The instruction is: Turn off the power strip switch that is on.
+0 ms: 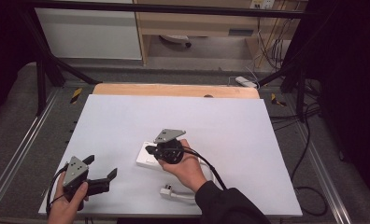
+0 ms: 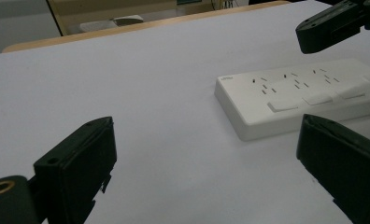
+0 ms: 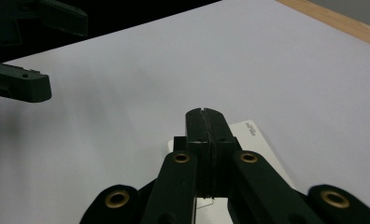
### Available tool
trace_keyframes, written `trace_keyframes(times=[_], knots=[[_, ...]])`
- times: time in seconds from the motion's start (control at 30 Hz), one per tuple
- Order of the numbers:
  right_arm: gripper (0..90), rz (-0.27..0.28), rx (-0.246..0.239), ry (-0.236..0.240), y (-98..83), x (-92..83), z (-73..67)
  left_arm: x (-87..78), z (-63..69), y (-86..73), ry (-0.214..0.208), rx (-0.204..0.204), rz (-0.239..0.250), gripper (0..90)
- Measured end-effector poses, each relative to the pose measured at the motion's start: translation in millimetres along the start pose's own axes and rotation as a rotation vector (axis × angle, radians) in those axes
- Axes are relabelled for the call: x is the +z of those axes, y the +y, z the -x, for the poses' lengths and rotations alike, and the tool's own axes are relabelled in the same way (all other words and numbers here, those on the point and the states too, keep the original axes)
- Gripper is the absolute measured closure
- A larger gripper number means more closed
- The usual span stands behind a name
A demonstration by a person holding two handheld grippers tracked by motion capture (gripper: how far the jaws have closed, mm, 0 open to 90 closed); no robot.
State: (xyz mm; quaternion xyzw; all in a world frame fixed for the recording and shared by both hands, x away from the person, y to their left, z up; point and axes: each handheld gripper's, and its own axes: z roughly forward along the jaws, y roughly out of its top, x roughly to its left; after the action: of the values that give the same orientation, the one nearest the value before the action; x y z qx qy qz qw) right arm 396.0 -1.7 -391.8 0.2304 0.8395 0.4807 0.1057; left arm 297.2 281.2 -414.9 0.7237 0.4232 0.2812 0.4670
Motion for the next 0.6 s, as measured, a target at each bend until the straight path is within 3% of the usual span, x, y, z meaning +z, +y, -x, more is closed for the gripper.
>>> trace_keyframes(times=[0.6], knots=[[90.0,-0.054,0.016,0.022,-7.6,11.8,-1.9,0.6,0.5,-0.4,-0.005,0.007,-0.009,4.8]])
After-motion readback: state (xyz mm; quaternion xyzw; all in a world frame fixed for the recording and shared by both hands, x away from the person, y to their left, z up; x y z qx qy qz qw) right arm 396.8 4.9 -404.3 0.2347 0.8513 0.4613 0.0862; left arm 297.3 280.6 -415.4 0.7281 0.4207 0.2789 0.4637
